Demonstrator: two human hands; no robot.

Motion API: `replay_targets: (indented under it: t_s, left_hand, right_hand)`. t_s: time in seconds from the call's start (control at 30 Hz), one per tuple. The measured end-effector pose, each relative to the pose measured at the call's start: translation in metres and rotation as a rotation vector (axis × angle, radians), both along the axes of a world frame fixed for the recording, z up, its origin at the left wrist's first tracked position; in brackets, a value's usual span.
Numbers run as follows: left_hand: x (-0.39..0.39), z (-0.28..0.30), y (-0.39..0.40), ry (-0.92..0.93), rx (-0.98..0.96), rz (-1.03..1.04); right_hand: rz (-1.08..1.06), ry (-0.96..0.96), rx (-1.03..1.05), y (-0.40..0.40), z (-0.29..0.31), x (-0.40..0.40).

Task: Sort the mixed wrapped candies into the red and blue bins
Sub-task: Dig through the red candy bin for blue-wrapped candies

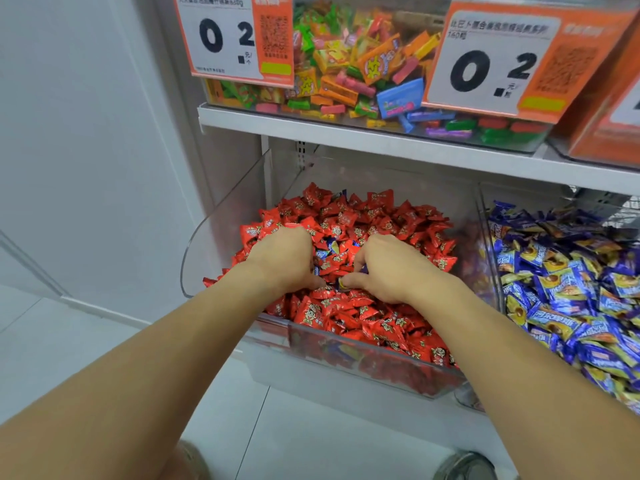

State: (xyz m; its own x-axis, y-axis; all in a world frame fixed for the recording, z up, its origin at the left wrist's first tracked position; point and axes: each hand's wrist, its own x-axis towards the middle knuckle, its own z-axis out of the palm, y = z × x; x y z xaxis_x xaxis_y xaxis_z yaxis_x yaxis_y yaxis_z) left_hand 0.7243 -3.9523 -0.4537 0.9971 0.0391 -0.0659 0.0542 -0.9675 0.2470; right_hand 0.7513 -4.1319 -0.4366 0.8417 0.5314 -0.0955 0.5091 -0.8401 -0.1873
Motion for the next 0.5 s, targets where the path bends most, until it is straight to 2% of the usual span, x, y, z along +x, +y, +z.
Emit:
replay_targets:
  t_s: [0.13, 0.23, 0.37, 0.5]
  left_hand:
    - [-0.004, 0.003, 0.001, 0.032, -0.097, 0.013]
    - [-0.013, 0.015, 0.007, -0.014, -0.222, 0.052]
    - [-0.029, 0.033, 0.014, -0.072, -0.502, 0.144]
    - [-0.045, 0.053, -0.004, -0.165, -0.67, 0.055]
  right_hand:
    - [-0.018, -0.032, 0.098, -0.007, 0.006, -0.001]
    - [-0.106, -0.064, 0.271, -0.012, 0.017, -0.004]
    - [-0.31, 0.203, 0.609, -0.016, 0.024, -0.007]
    - [-0.305, 0.451, 0.903, -0.007, 0.031, -0.026]
